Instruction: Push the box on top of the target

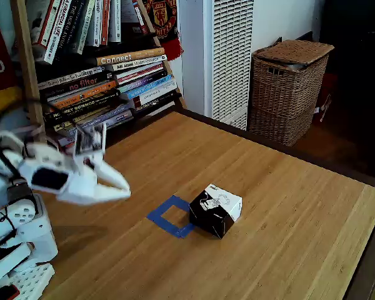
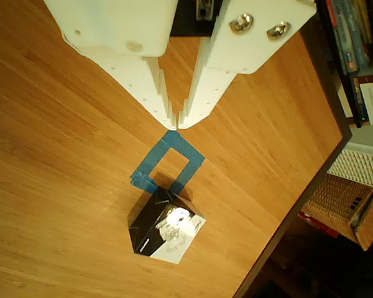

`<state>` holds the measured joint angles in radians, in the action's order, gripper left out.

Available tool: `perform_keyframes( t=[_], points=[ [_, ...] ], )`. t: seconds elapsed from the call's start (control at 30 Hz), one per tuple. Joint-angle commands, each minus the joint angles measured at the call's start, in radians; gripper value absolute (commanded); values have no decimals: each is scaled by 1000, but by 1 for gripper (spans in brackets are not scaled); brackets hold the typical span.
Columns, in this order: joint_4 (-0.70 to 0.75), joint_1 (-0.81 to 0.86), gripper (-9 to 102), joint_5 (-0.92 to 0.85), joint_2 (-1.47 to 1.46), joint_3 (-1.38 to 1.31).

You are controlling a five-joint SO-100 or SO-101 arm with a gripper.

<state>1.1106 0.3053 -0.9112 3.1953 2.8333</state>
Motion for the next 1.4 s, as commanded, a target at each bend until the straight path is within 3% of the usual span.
perform_keyframes(
  t=[0.0,0.47,1.13,1.37],
  points=[
    [-34,15,0,12,-173,-153],
    [-161,152,0,103,-738,-607],
    [-314,267,0,184,-1275,-966],
    [-446,295,0,146,-1391,-980]
  ],
)
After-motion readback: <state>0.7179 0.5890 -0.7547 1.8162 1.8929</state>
